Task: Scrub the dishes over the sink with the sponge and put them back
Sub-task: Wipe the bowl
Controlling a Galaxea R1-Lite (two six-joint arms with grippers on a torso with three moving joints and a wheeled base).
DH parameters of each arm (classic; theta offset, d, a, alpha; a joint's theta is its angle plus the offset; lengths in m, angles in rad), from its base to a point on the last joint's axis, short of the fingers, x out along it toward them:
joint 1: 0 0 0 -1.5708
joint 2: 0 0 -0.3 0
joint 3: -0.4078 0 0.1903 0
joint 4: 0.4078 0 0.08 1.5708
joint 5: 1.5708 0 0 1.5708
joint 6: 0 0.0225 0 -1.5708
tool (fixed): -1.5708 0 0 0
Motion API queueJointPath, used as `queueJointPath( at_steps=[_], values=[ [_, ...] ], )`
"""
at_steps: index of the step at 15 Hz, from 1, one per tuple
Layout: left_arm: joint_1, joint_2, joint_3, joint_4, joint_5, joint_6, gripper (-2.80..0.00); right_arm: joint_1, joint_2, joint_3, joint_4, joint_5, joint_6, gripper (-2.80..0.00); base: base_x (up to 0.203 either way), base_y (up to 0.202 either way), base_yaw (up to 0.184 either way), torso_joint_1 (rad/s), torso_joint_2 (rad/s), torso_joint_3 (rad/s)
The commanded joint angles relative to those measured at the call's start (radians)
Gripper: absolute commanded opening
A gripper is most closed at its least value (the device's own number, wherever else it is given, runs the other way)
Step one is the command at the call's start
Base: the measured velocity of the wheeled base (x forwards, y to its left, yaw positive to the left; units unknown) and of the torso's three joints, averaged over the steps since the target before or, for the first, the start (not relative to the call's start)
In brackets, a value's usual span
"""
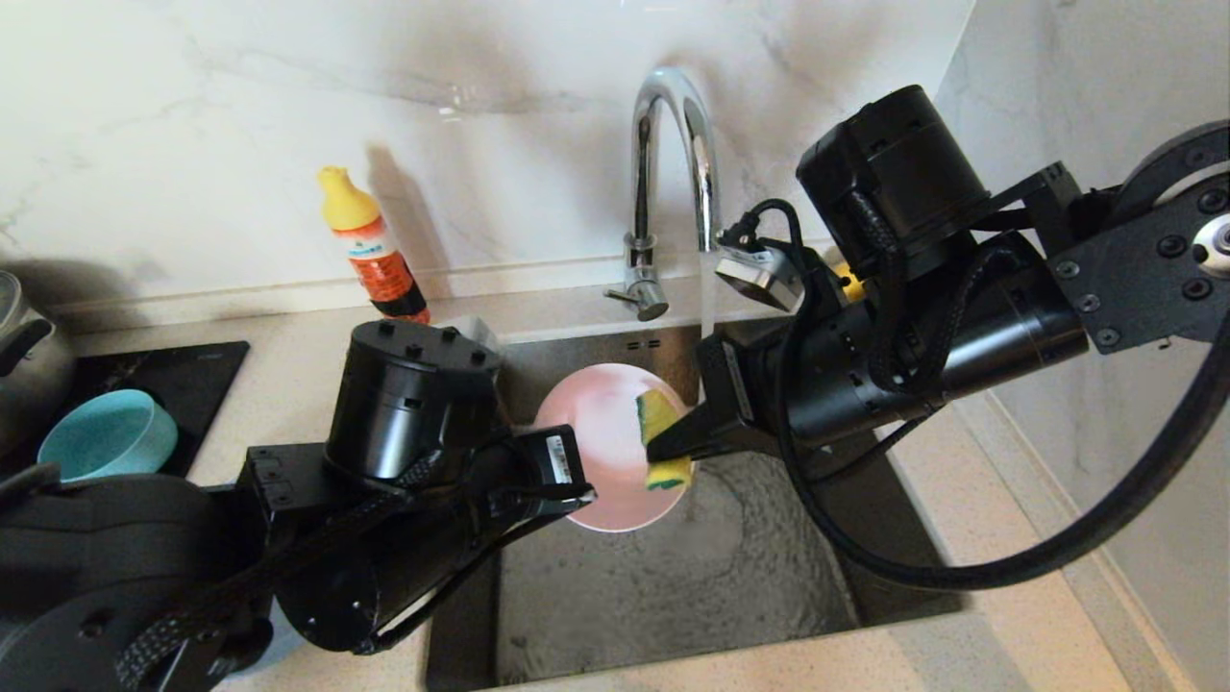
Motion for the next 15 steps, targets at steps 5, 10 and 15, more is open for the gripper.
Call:
queueJointPath(
  at_steps=[5, 10, 15],
  values=[
    [0.002, -0.001, 0.013, -0.002, 0.004, -0.004, -2.8, -0.049, -0.052, 0.02, 0.009, 0.009, 0.01, -2.8, 0.0, 0.0, 0.0, 0.0, 0.0, 0.0],
    [0.009, -0.001, 0.008, -0.009, 0.004, -0.004, -2.8, -0.046, -0.111, 0.165, 0.002, 0.013, 0.006, -2.8, 0.0, 0.0, 0.0, 0.0, 0.0, 0.0],
    [0.04, 0.01, -0.005, -0.053, 0.001, -0.002, -2.8, -0.036, -0.127, 0.212, 0.005, 0.015, 0.008, -2.8, 0.0, 0.0, 0.0, 0.0, 0.0, 0.0]
  ],
)
